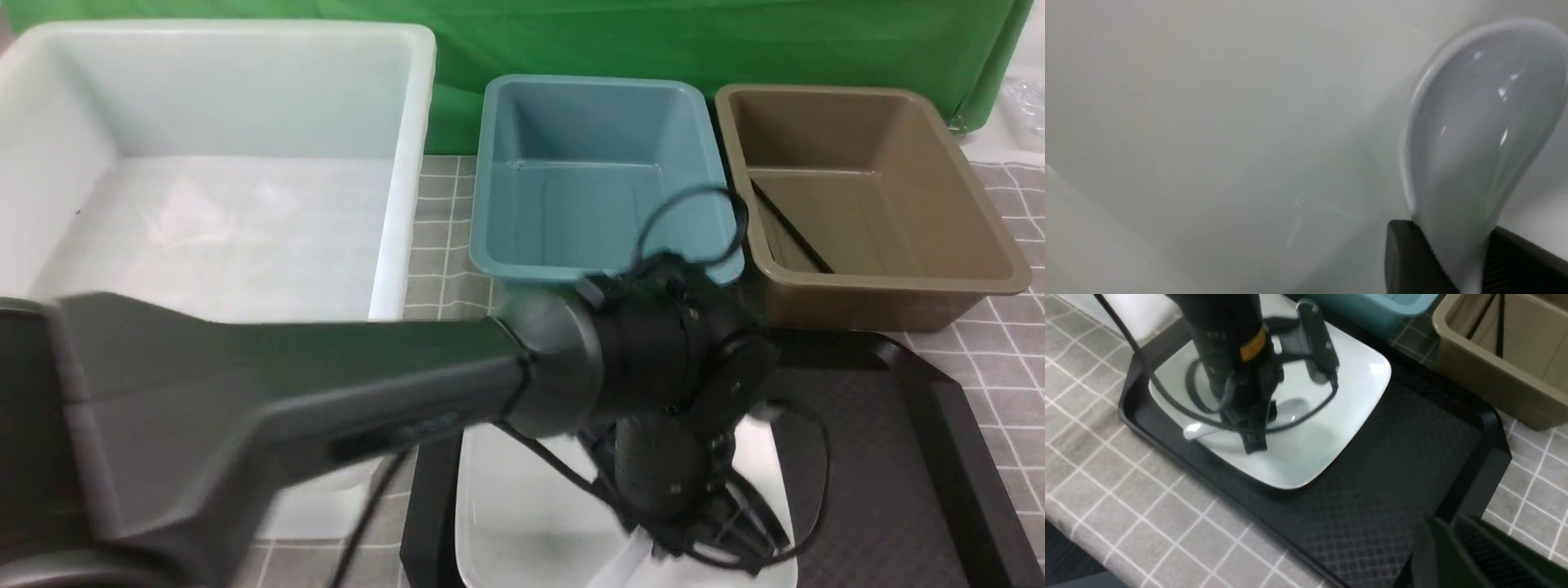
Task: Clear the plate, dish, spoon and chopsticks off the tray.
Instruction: Use the left arm to grab a soup spoon from the plate, then use the left arm to put the soup spoon into the small storage box in the middle
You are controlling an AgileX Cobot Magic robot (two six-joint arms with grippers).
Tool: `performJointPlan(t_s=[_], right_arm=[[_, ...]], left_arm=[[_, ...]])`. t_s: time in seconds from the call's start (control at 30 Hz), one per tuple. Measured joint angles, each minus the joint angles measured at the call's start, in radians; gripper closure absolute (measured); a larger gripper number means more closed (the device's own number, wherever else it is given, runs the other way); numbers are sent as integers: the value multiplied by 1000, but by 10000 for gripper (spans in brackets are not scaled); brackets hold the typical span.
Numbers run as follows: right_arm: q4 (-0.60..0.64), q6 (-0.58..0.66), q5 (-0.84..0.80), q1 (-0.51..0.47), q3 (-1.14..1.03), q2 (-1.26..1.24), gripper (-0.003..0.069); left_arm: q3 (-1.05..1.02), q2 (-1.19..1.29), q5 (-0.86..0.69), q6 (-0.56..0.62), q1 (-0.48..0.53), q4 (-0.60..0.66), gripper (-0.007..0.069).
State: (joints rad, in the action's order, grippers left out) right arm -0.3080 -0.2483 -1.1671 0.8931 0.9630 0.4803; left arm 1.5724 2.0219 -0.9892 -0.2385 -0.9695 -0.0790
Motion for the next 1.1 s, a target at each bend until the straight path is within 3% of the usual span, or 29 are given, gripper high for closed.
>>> performJointPlan(t_s=[0.1, 0.2, 0.33, 0.5, 0.87, 1.03, 1.1], right_arm=[[0, -26, 1, 0, 0, 0, 557], [0, -56, 1, 0, 0, 0, 554], [15, -74, 6, 0, 0, -1, 552], [42, -107, 8, 0, 0, -1, 551], [49, -132, 24, 0, 0, -1, 547], [49, -133, 29, 0, 0, -1, 547], [49, -133, 31, 0, 0, -1, 547]], left_arm=[[86, -104, 87, 7, 33, -87, 444], [179, -125, 218, 73, 116, -89, 444], [347, -32, 347, 222, 304, 38, 444], [530, 188, 359, 372, 445, 173, 444], [703, 416, 262, 399, 468, 104, 442], [705, 418, 228, 399, 468, 94, 374], [706, 416, 202, 399, 468, 94, 296]])
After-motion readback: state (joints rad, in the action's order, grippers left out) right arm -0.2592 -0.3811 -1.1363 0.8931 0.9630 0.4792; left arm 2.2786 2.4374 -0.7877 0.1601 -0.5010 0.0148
